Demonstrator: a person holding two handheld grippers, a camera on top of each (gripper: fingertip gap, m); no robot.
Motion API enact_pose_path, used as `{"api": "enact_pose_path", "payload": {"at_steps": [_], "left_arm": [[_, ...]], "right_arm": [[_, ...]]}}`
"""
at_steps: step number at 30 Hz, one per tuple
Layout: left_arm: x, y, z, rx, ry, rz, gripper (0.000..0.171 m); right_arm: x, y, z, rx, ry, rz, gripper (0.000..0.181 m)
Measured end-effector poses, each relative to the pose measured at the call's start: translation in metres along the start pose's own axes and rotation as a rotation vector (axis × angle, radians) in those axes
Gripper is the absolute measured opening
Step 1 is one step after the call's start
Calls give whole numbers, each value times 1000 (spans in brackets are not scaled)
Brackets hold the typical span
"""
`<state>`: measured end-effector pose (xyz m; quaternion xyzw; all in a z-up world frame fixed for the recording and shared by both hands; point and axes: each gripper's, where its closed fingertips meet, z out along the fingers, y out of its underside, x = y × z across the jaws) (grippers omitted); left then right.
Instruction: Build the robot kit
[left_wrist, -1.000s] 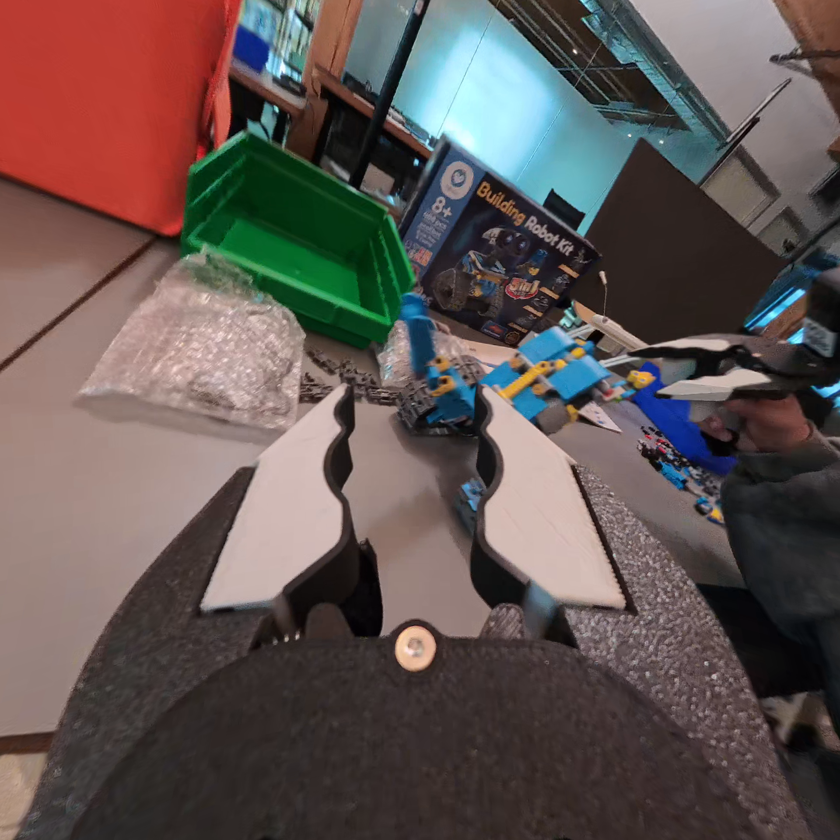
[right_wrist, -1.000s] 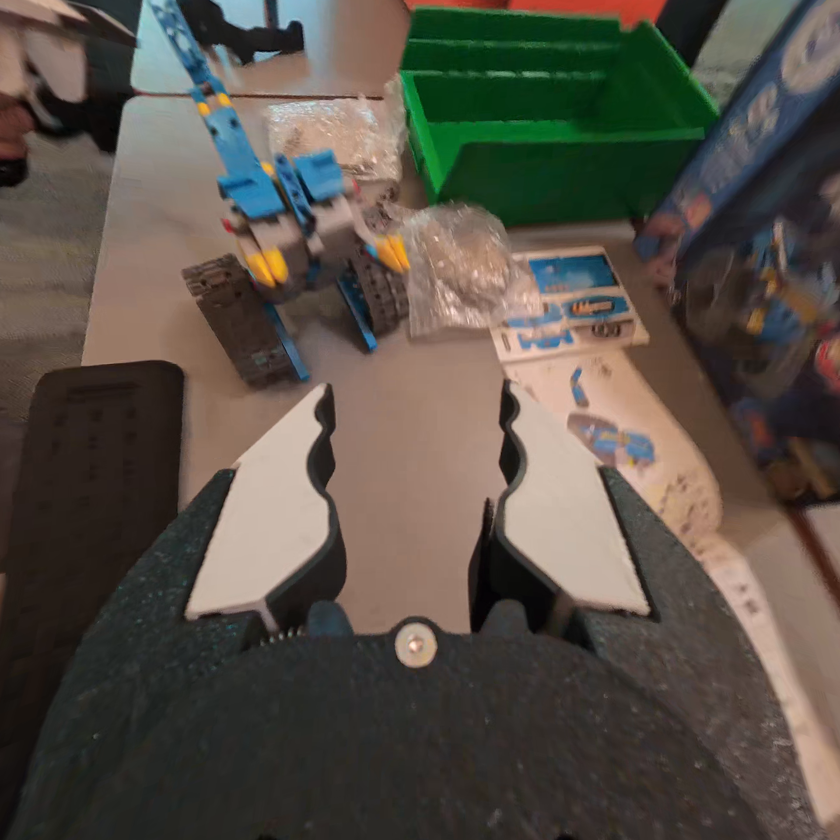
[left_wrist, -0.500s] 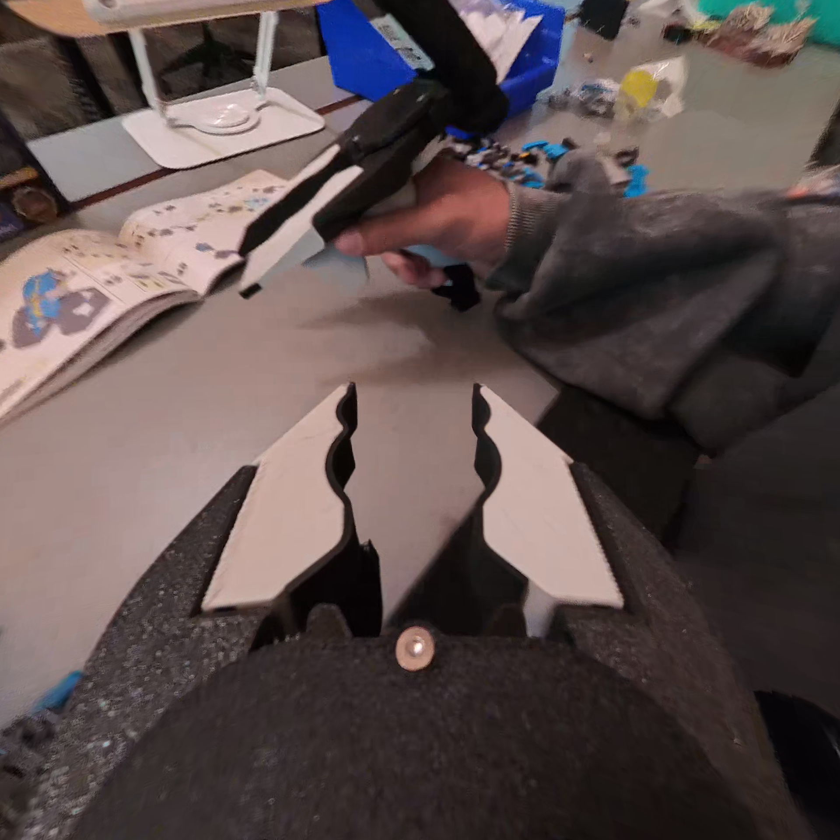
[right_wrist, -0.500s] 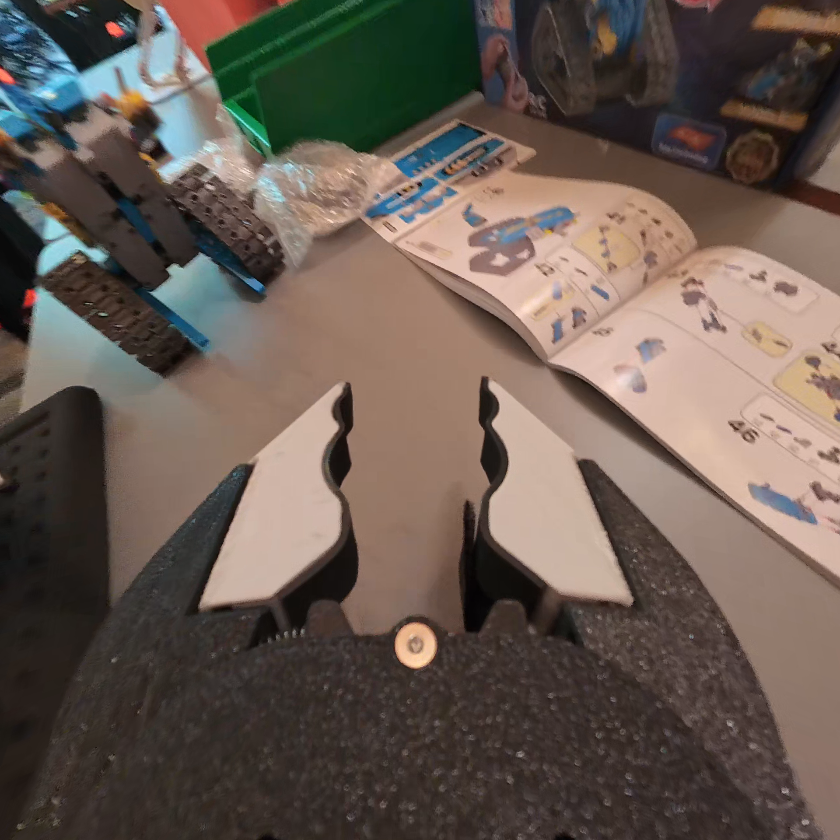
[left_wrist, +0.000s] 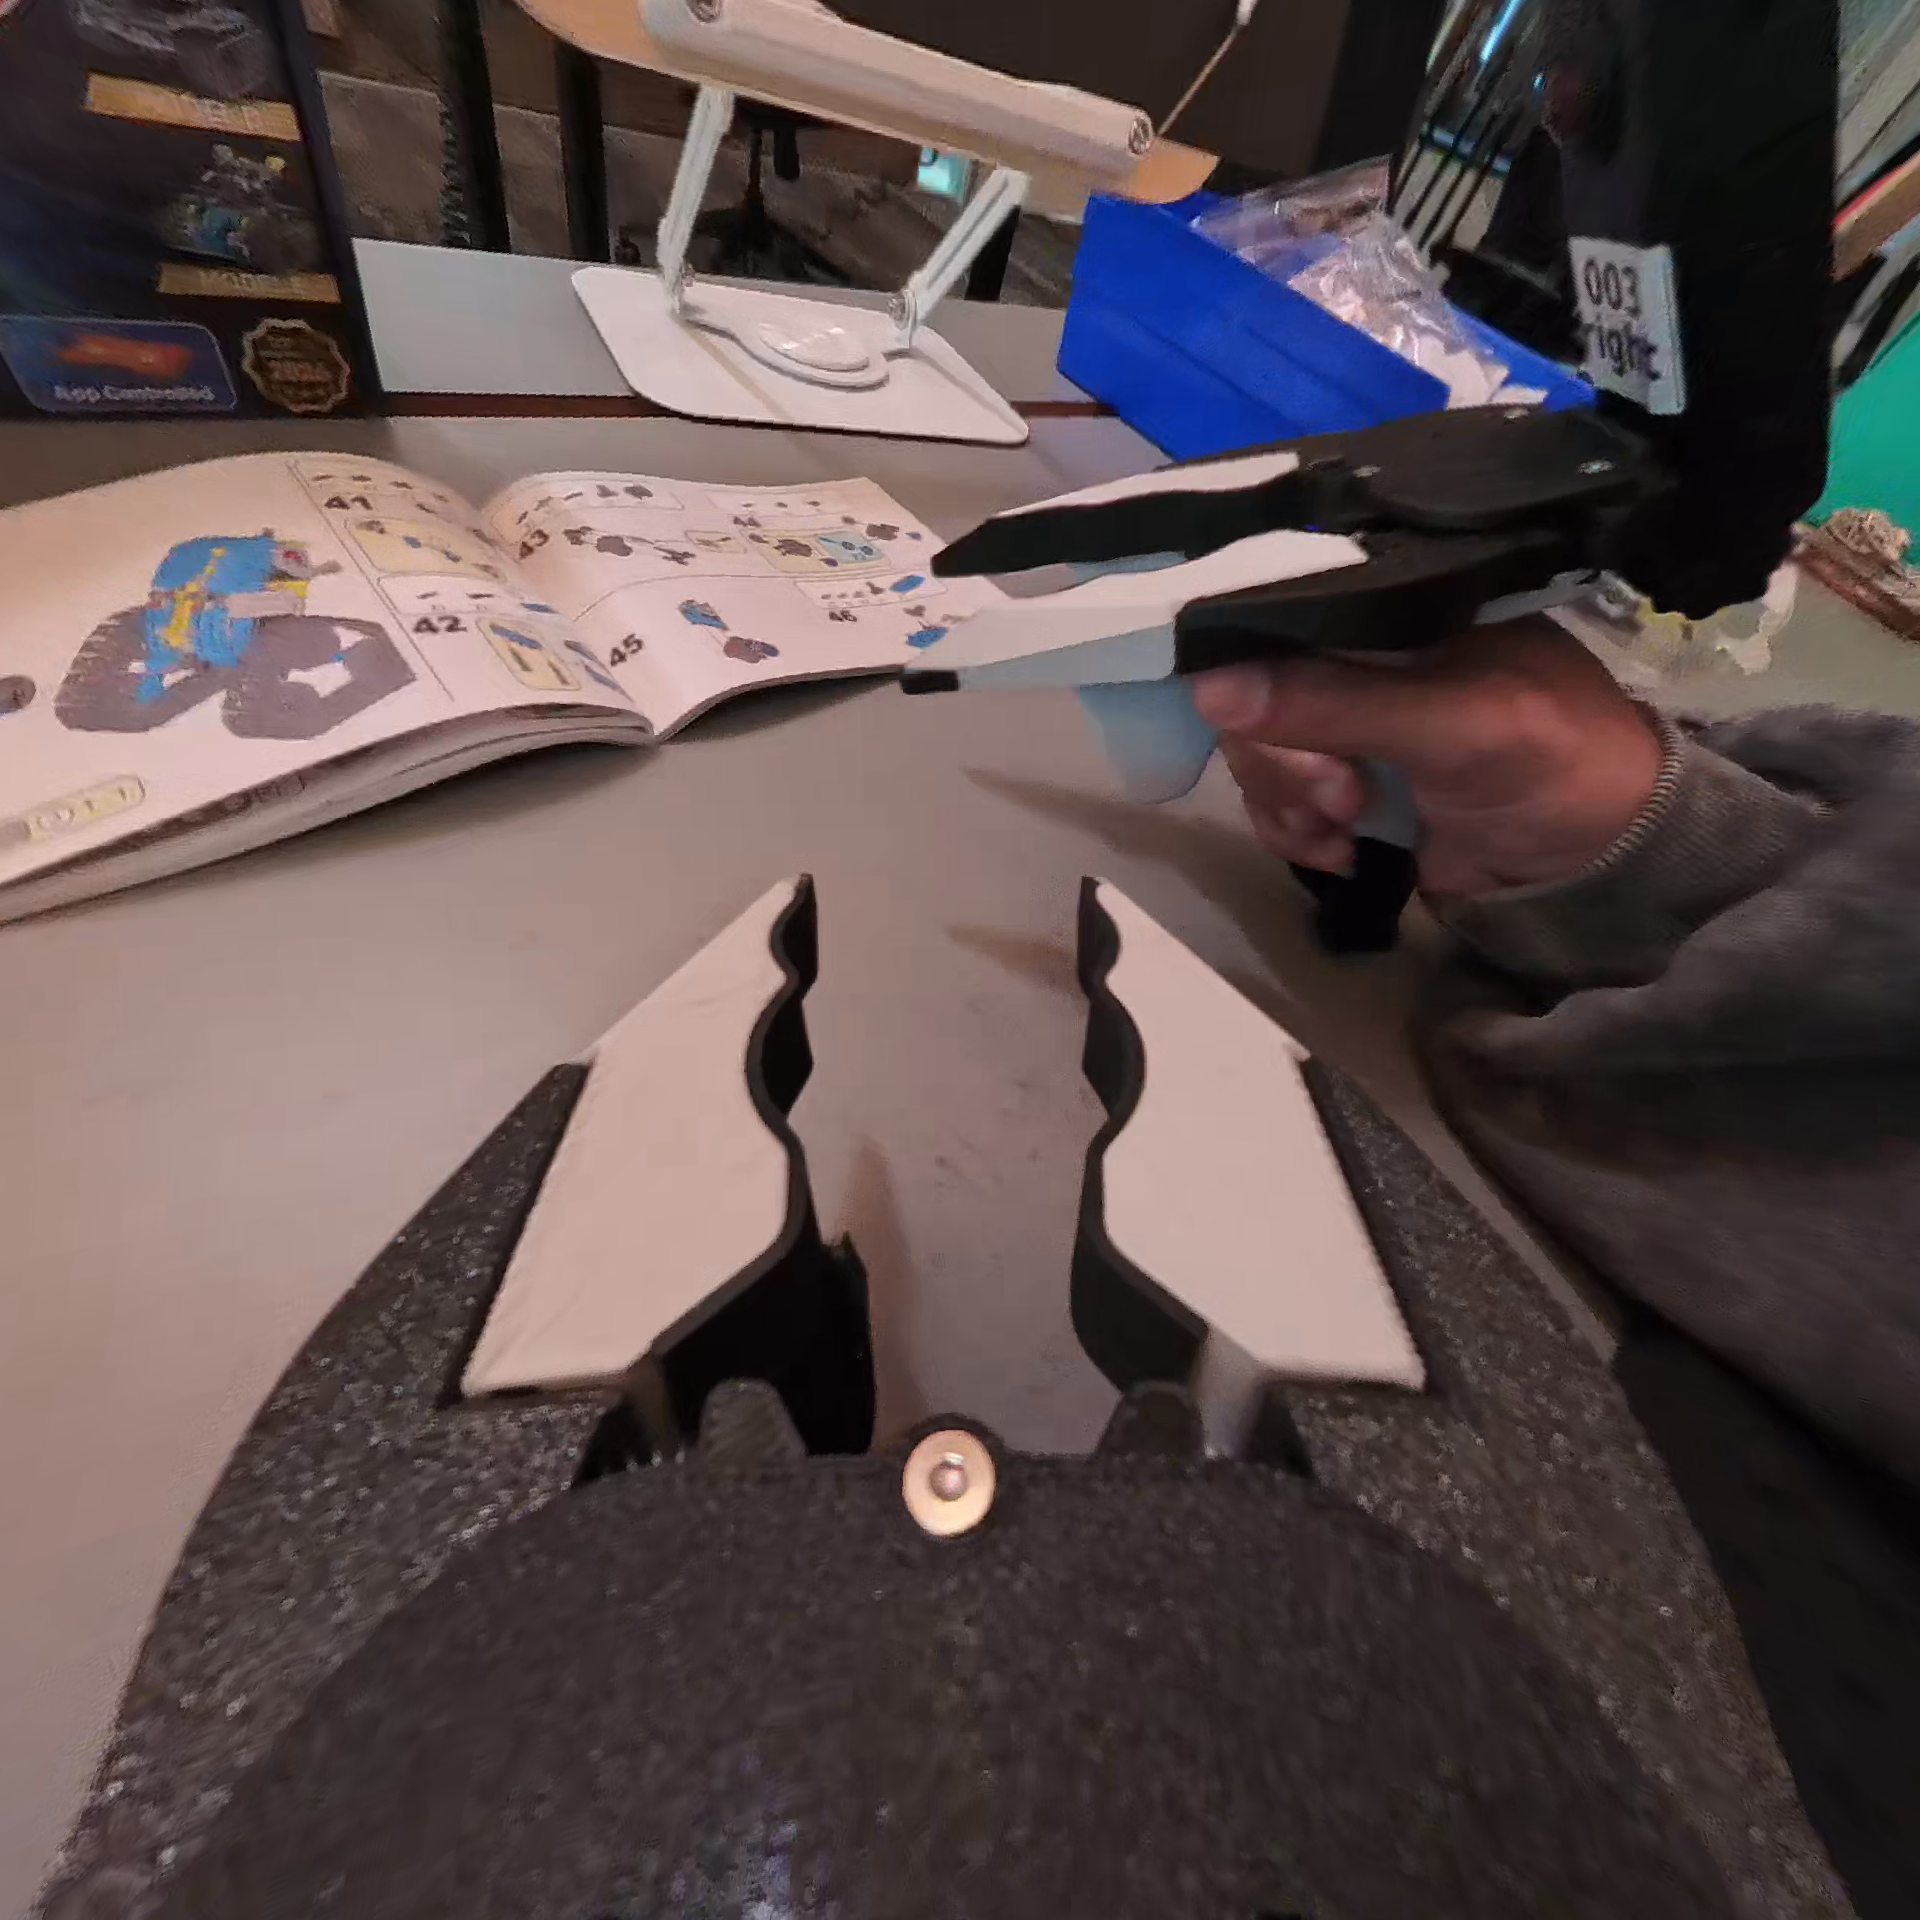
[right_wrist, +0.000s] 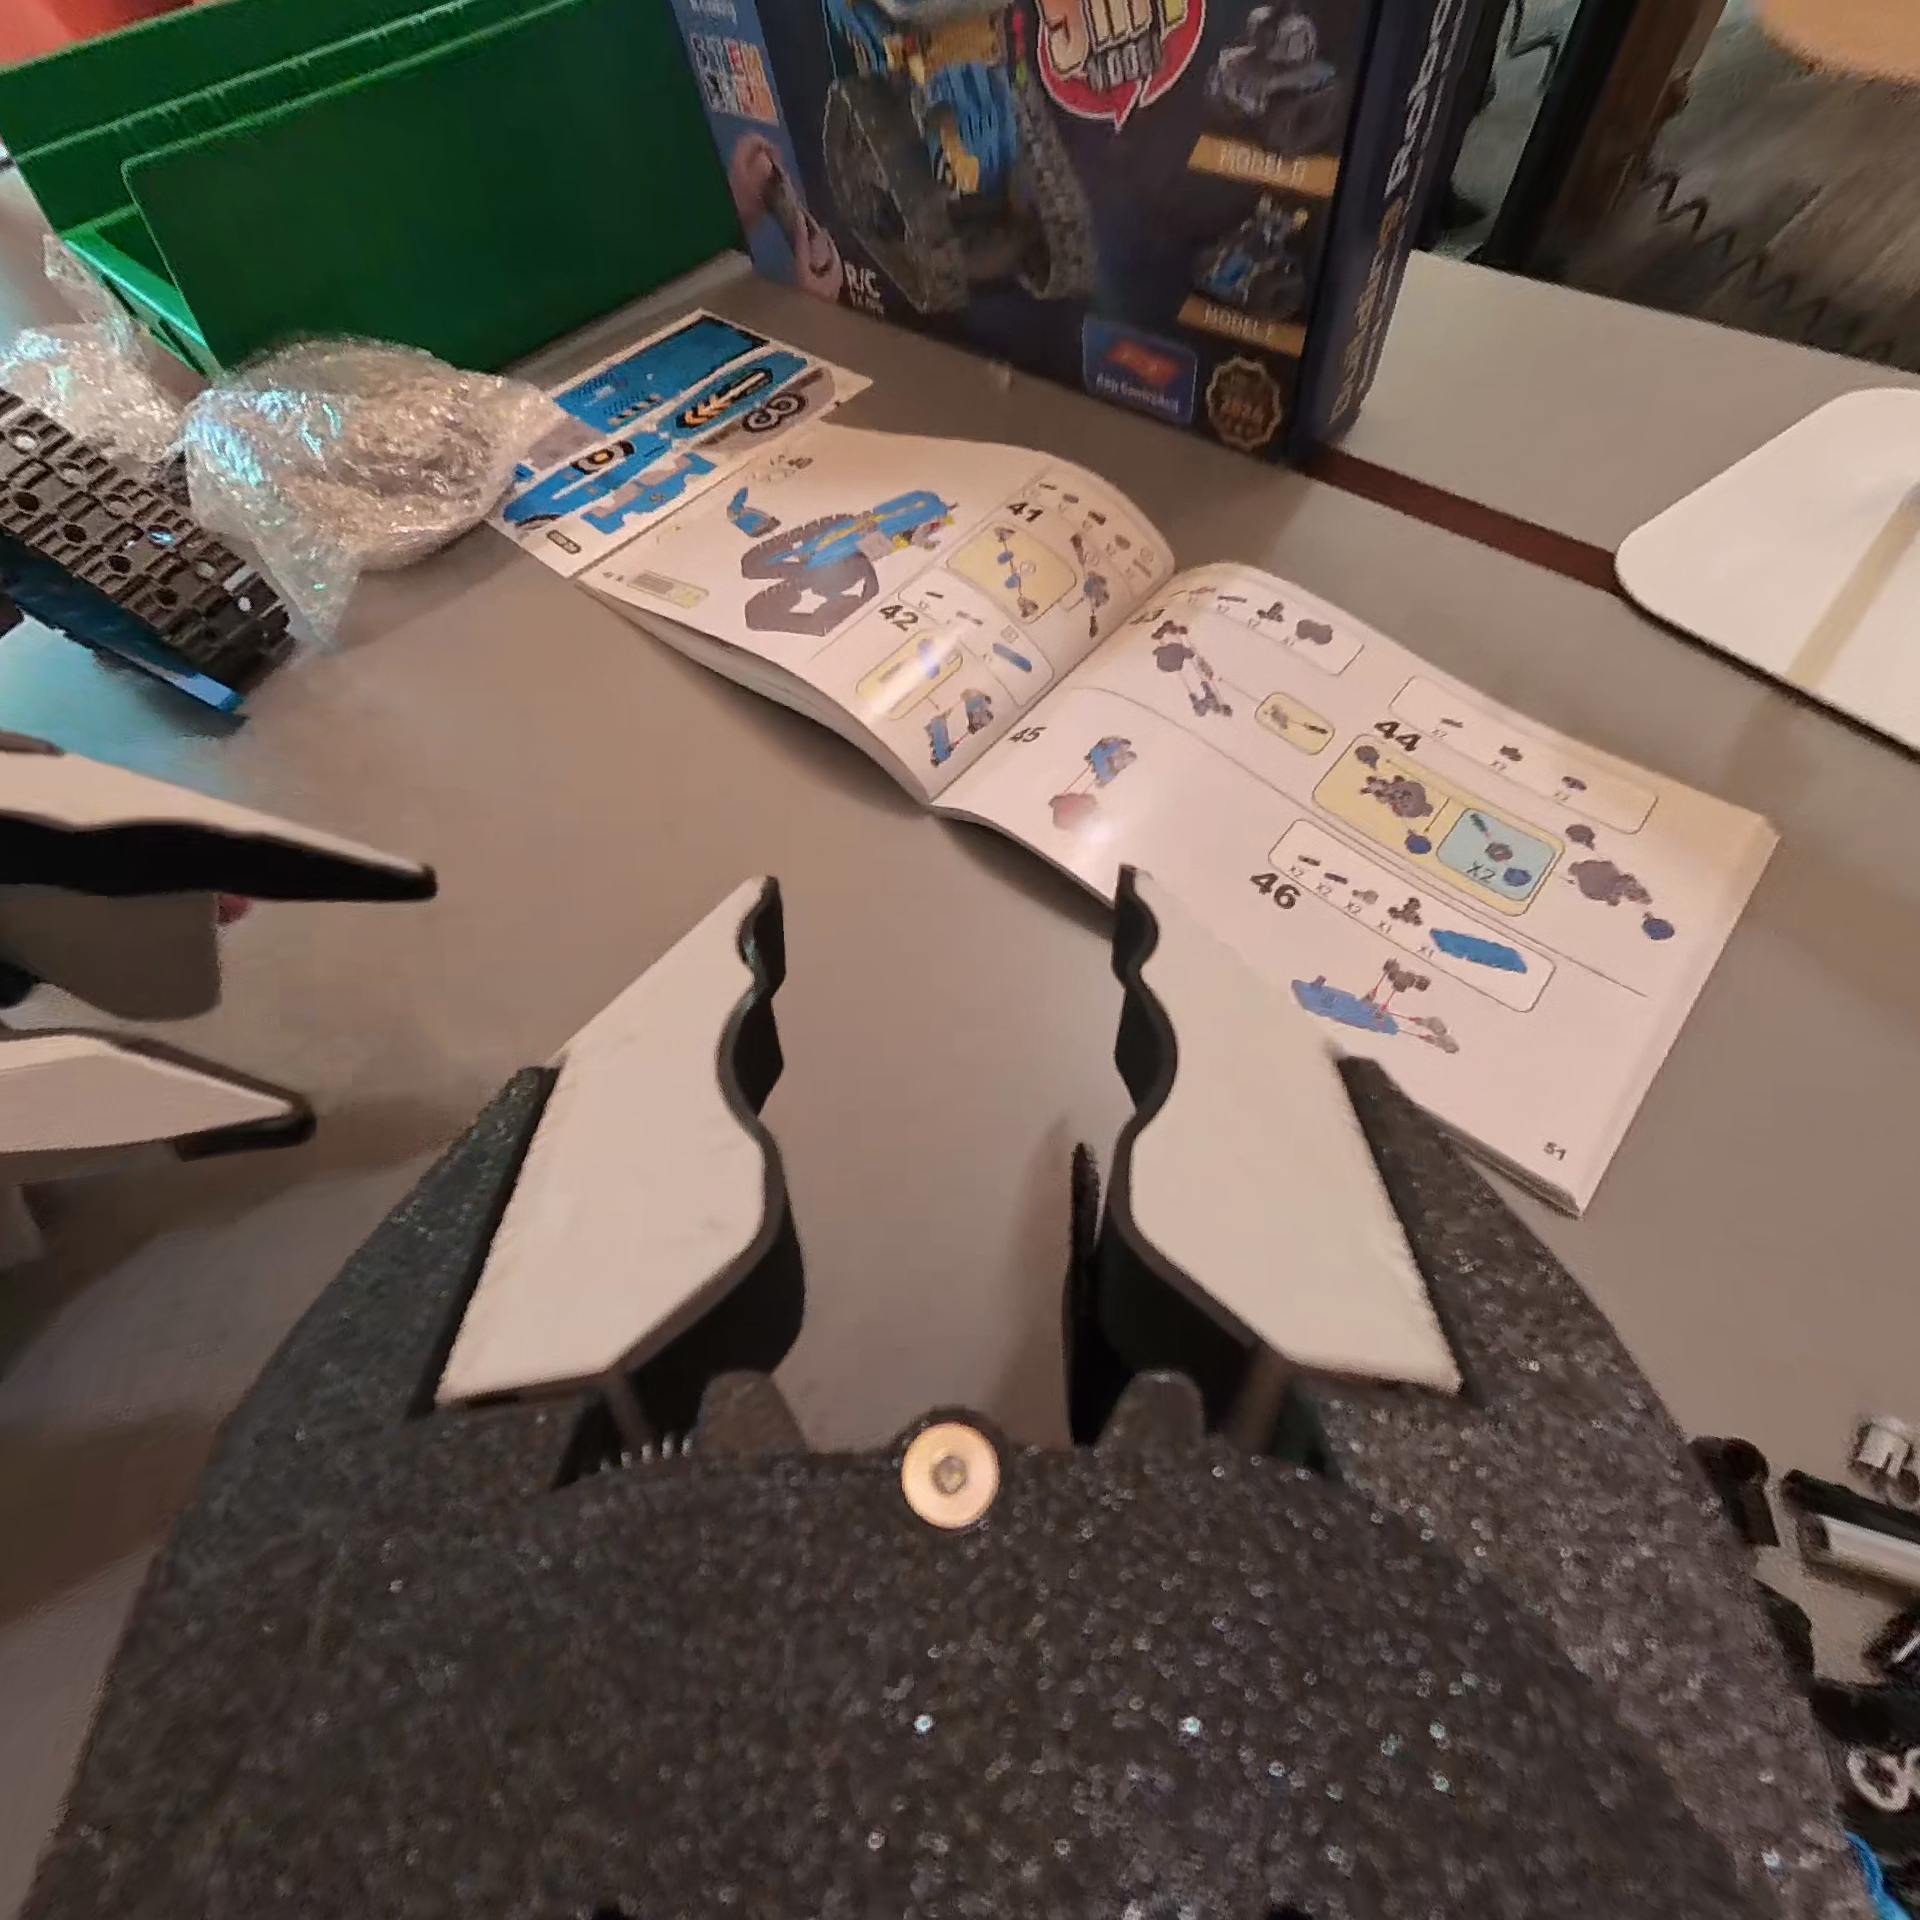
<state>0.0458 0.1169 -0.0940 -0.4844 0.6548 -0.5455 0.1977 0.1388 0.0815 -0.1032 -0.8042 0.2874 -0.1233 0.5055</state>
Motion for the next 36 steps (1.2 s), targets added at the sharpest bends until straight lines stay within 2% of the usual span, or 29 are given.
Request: {"api": "enact_pose_path", "payload": {"at_steps": [3, 10, 13, 14, 18, 24, 36], "left_arm": [[-8, 4, 4, -40, -20, 3, 51], [-1, 27, 14, -169, -10, 82, 51], [-6, 37, 11, -226, 12, 1, 51], [-9, 41, 9, -249, 27, -45, 51], [-20, 39, 4, -223, 51, -190, 51], [-7, 46, 6, -270, 85, -109, 51], [-7, 47, 6, -277, 100, -137, 51]], "right_arm": [[-7, -5, -3, 22, -43, -4, 62], [-17, 13, 5, -53, -90, -28, 65], [-29, 28, 4, -141, -191, 54, 47], [-29, 26, 3, -133, -202, 93, 47], [-9, 31, 0, -152, -105, 90, 52], [1, 45, 0, -204, -80, 99, 55], [-1, 46, 0, -206, -88, 92, 60]]}}
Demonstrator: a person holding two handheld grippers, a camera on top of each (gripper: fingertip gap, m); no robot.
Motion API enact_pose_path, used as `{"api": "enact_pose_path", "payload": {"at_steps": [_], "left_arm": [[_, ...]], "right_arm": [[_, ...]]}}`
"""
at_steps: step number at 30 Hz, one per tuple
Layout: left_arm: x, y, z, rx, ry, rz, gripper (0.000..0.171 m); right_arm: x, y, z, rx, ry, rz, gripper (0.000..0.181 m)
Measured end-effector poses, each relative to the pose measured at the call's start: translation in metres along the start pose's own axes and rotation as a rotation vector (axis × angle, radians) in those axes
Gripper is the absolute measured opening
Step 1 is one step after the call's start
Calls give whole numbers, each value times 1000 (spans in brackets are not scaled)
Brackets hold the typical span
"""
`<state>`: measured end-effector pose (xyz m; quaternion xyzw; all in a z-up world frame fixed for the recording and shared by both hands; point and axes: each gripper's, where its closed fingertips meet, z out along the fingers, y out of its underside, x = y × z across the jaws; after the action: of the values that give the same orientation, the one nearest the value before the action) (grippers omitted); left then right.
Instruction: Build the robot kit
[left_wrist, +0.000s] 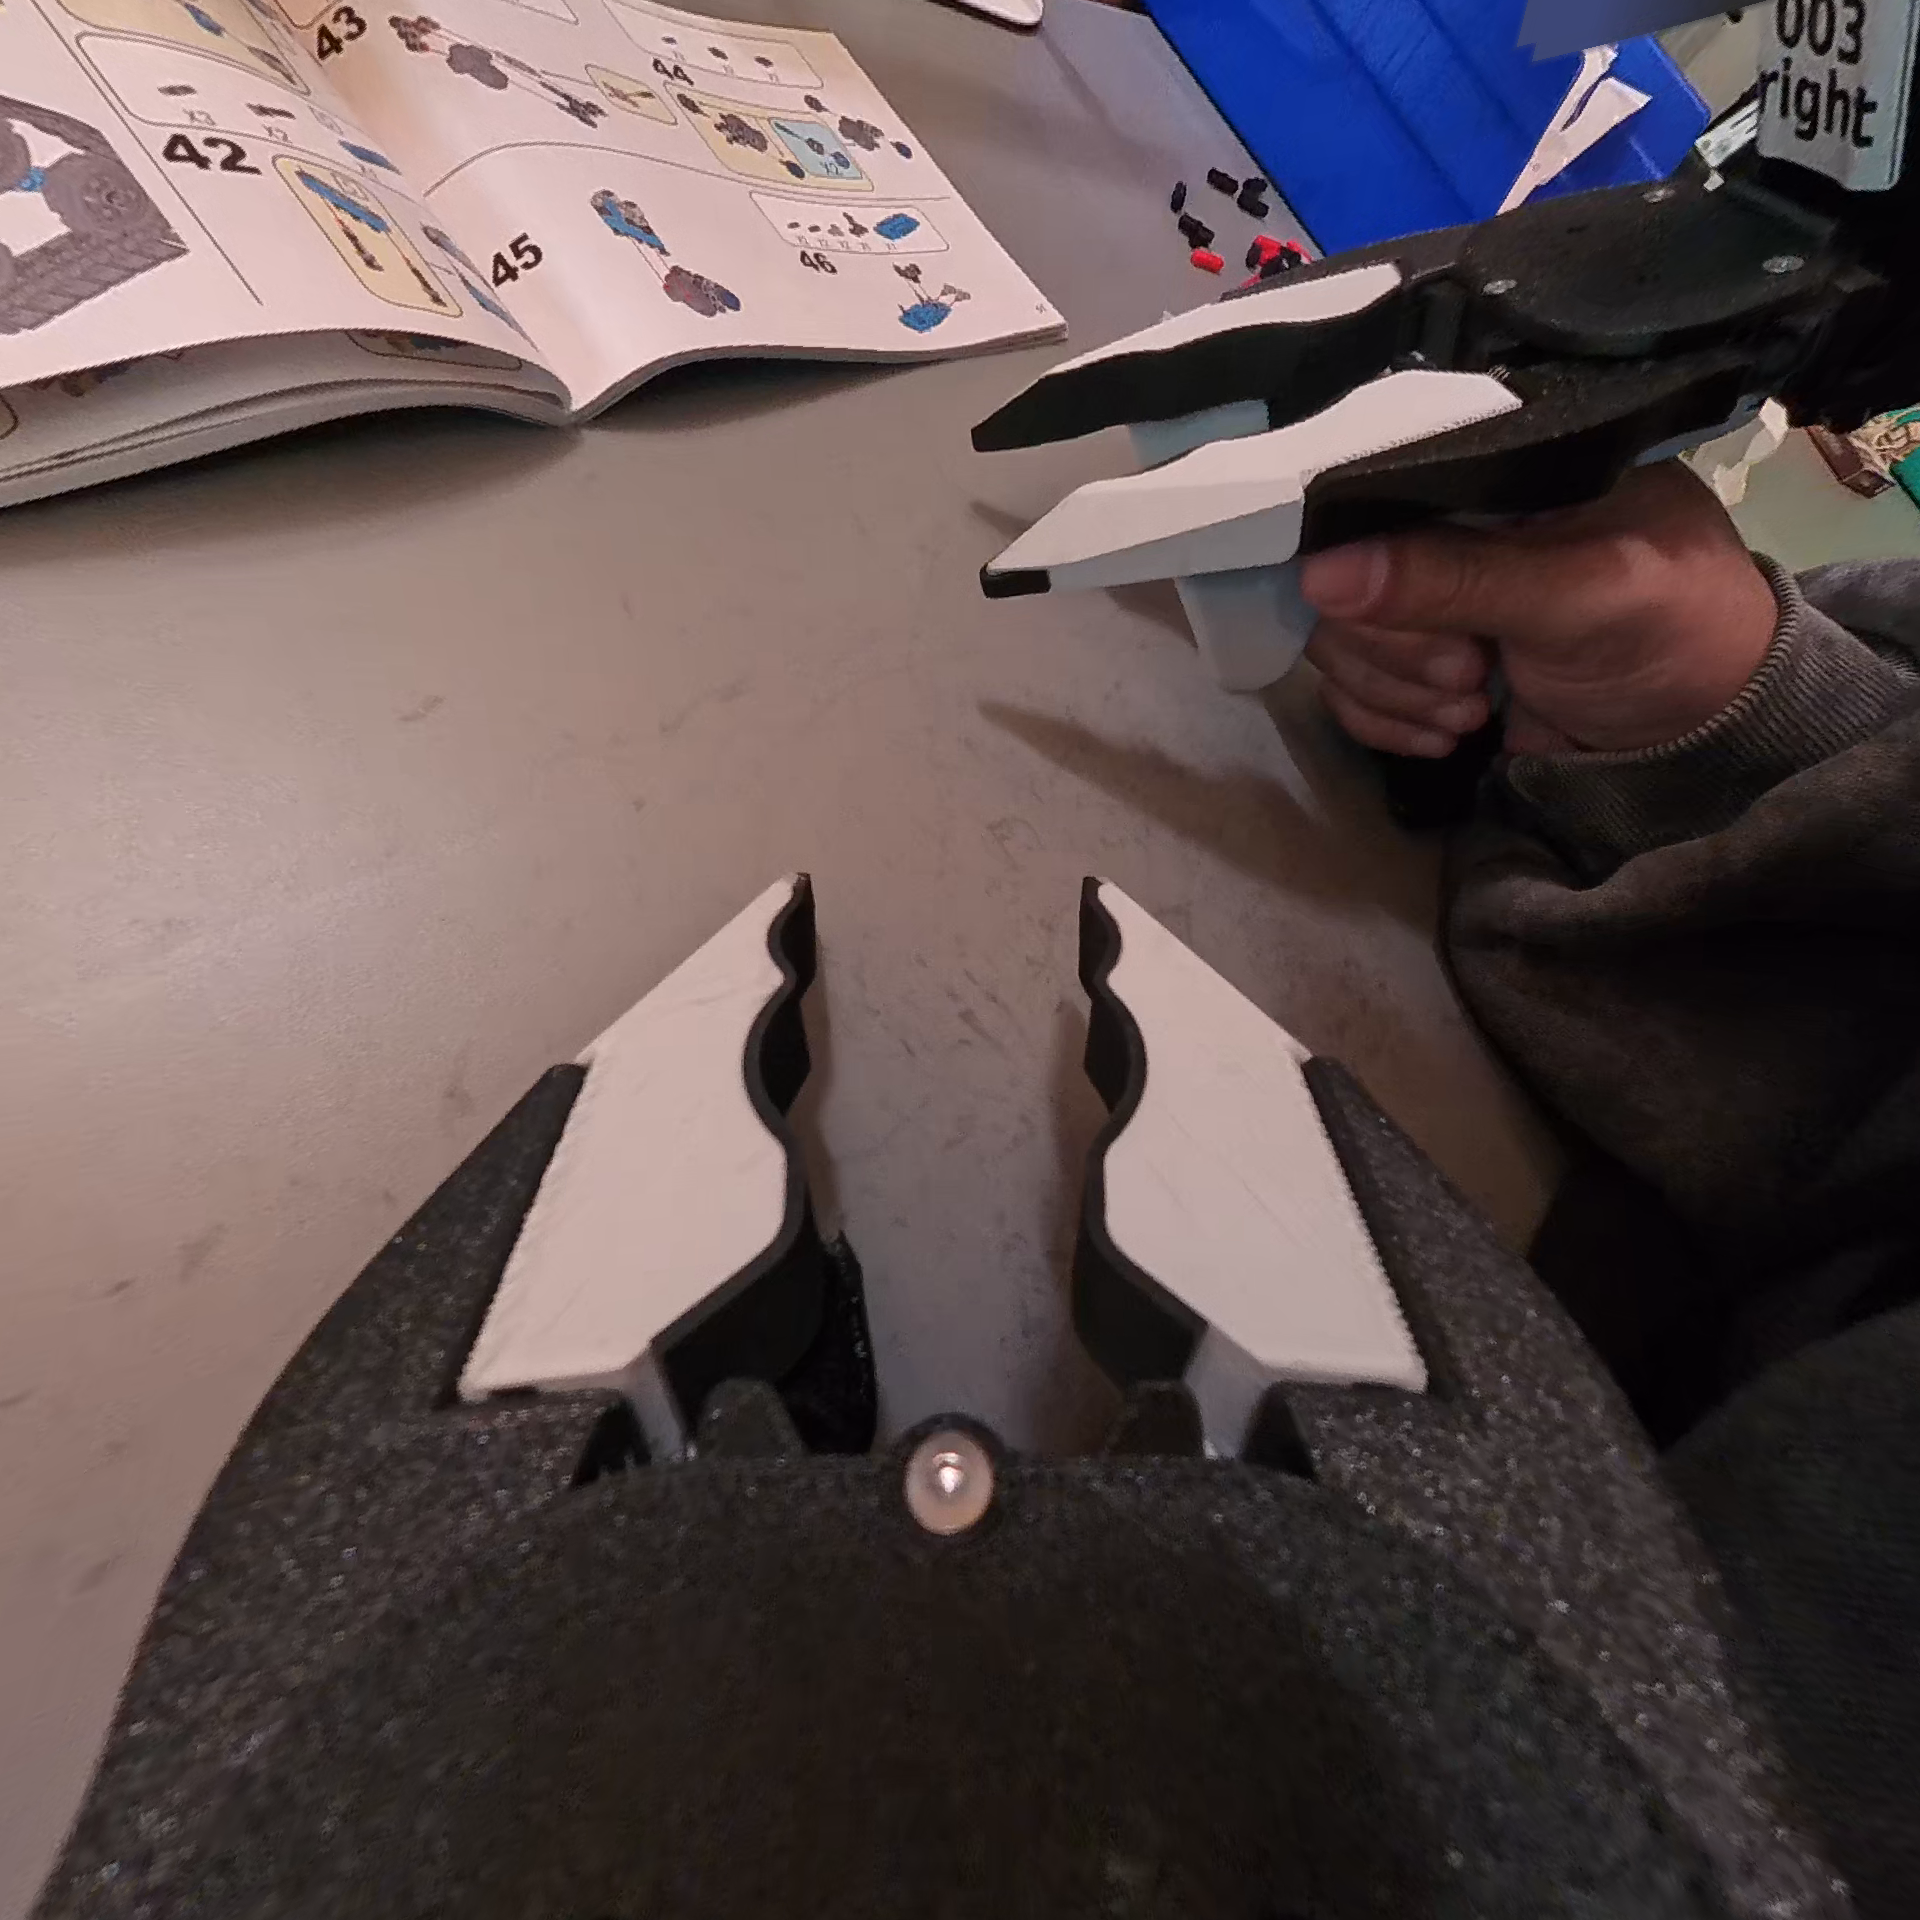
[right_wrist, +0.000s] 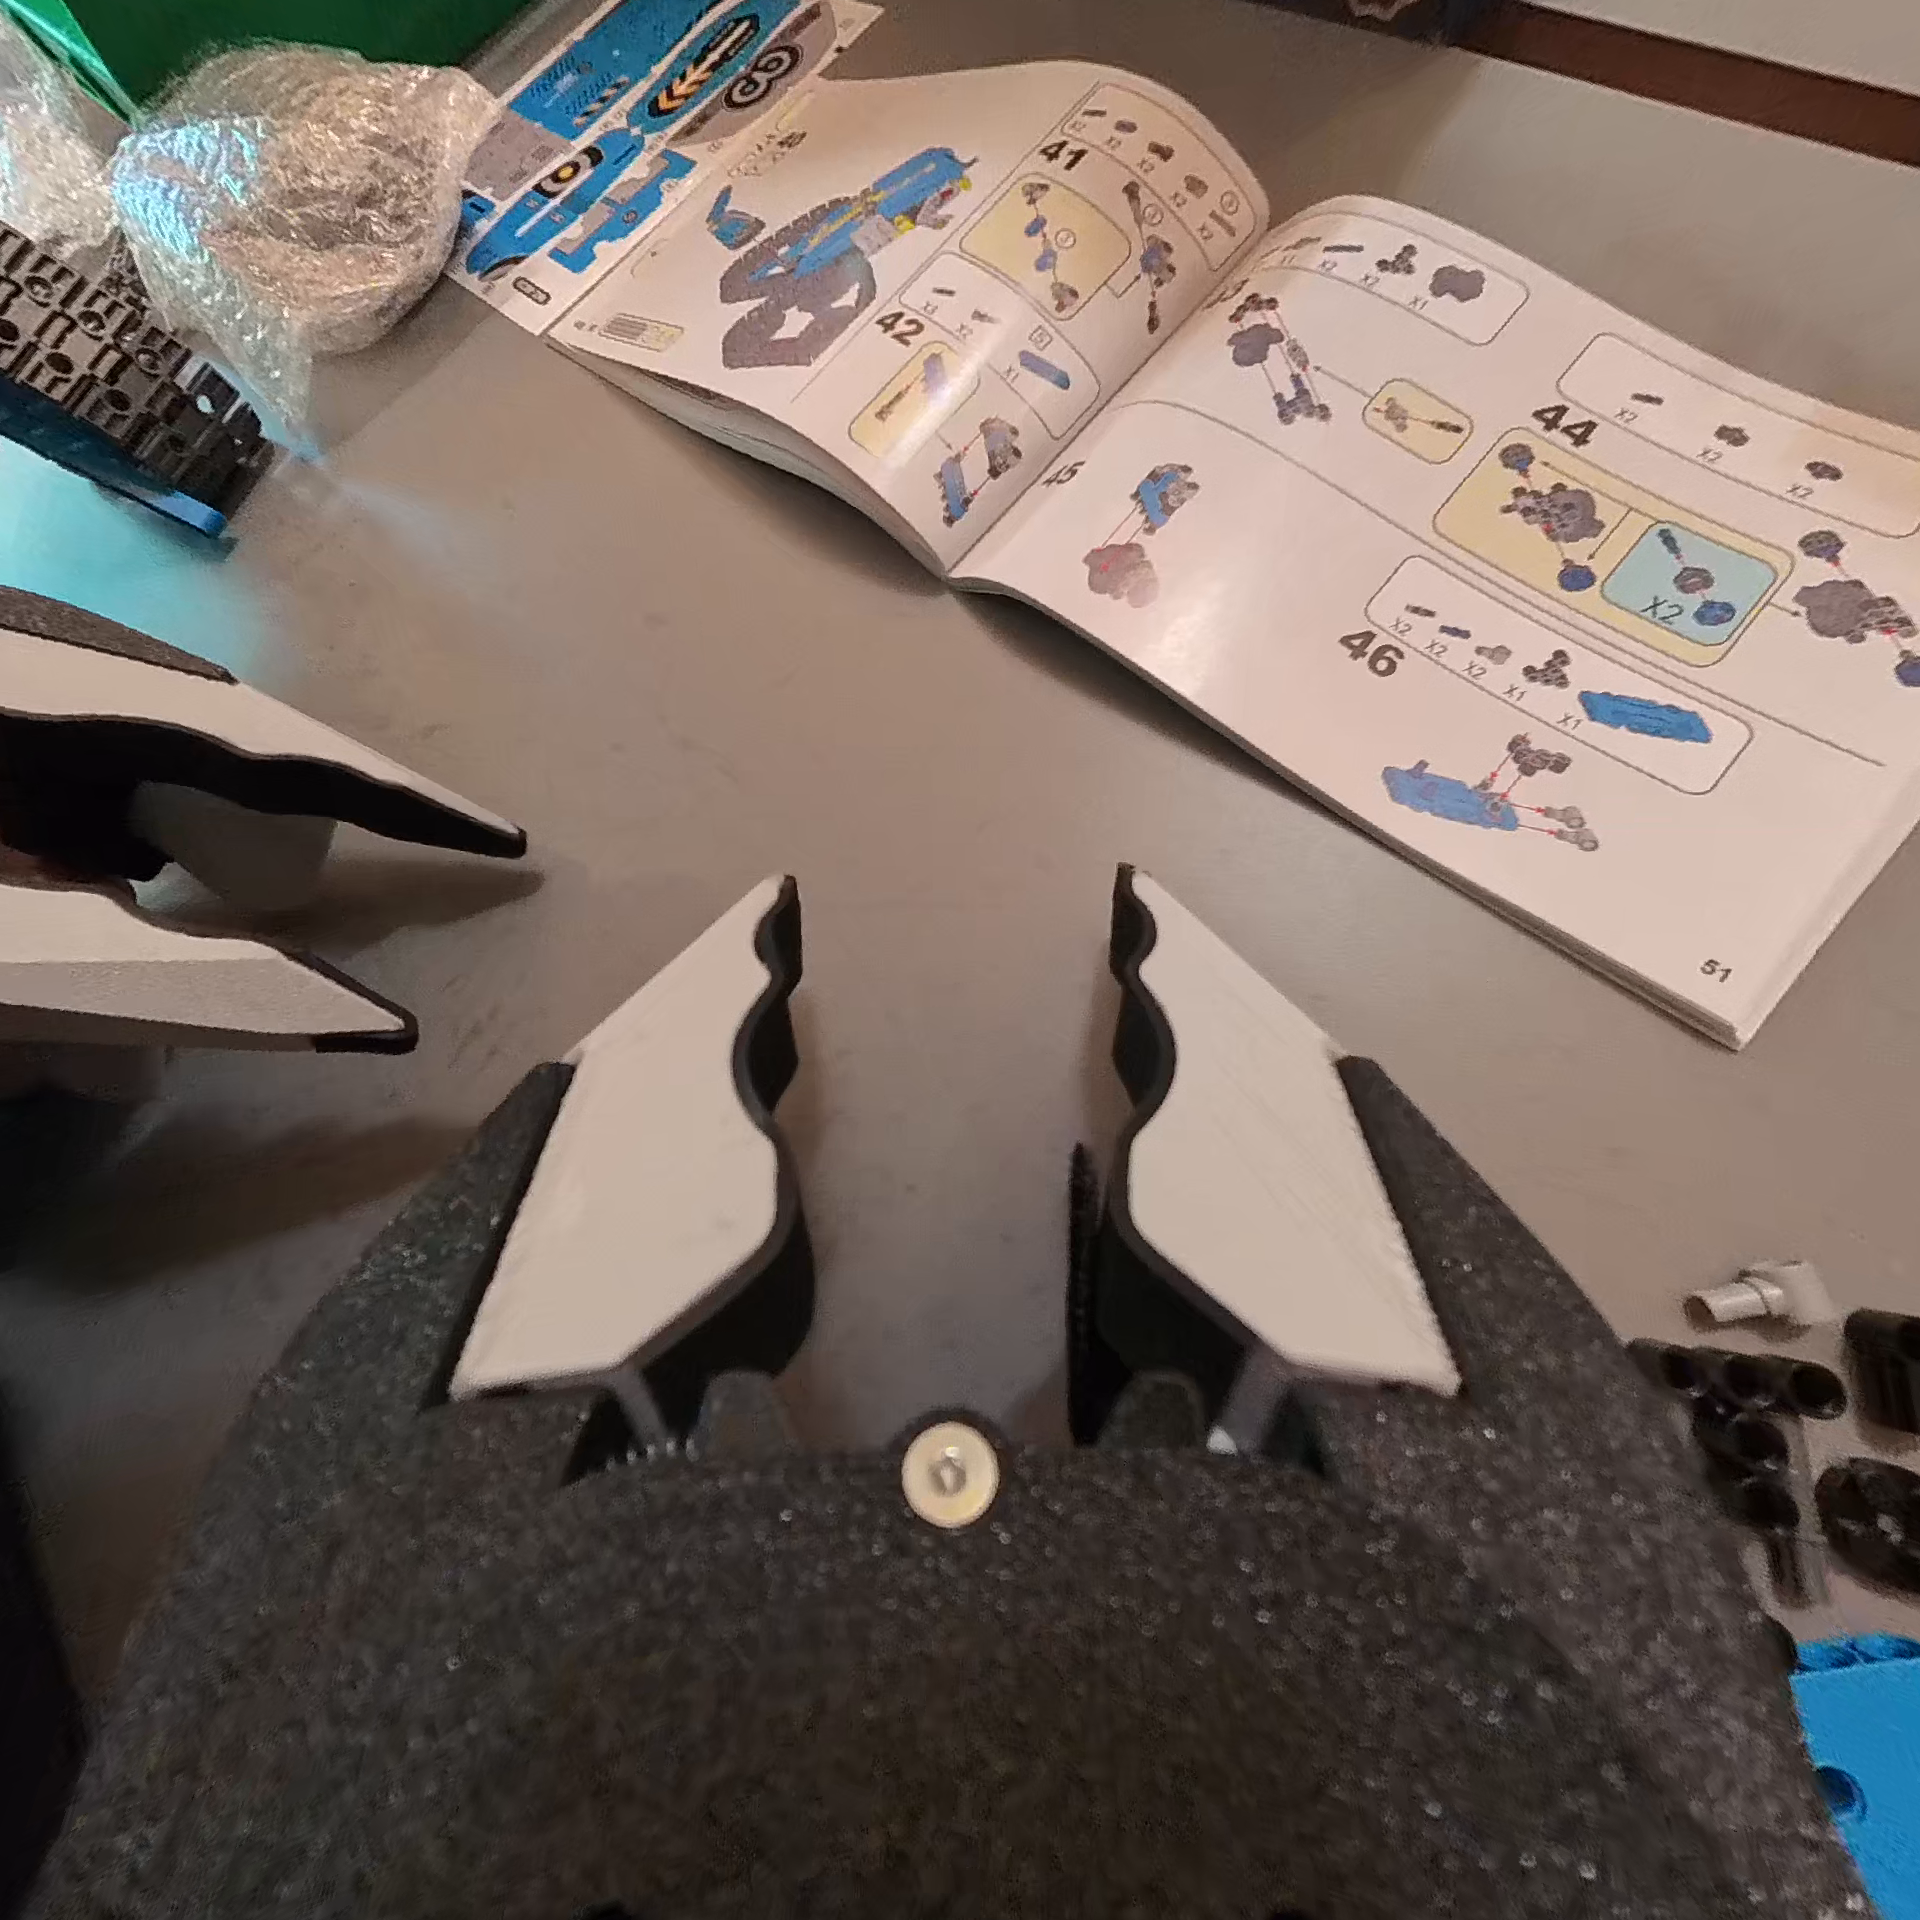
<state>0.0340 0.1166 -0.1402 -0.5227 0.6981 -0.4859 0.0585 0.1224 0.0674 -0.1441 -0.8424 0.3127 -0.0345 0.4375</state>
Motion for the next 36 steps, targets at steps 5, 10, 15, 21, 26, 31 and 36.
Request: {"api": "enact_pose_path", "payload": {"at_steps": [5, 10, 15, 21, 26, 31, 36], "left_arm": [[-1, 0, 0, 0, 5, -10, 51], [0, -1, 0, 6, 11, -15, 50], [-2, -6, 0, 24, -5, 5, 48], [-7, -13, 8, 14, -150, 196, 42], [-11, -14, 11, 1, -191, 195, 41], [40, -57, -1, -4, -133, 33, 28], [69, -135, 0, 116, -93, 43, 20]], "right_arm": [[-1, -1, 0, 8, -13, 7, 60], [-1, -1, 0, 7, -18, 11, 60], [-2, 0, 3, 4, -21, 16, 60], [2, -4, 1, 20, 23, -13, 59], [7, -14, -6, 68, 43, 14, 58], [11, -22, -13, 99, 73, -5, 55], [28, -26, -17, 127, 107, 36, 50]]}}
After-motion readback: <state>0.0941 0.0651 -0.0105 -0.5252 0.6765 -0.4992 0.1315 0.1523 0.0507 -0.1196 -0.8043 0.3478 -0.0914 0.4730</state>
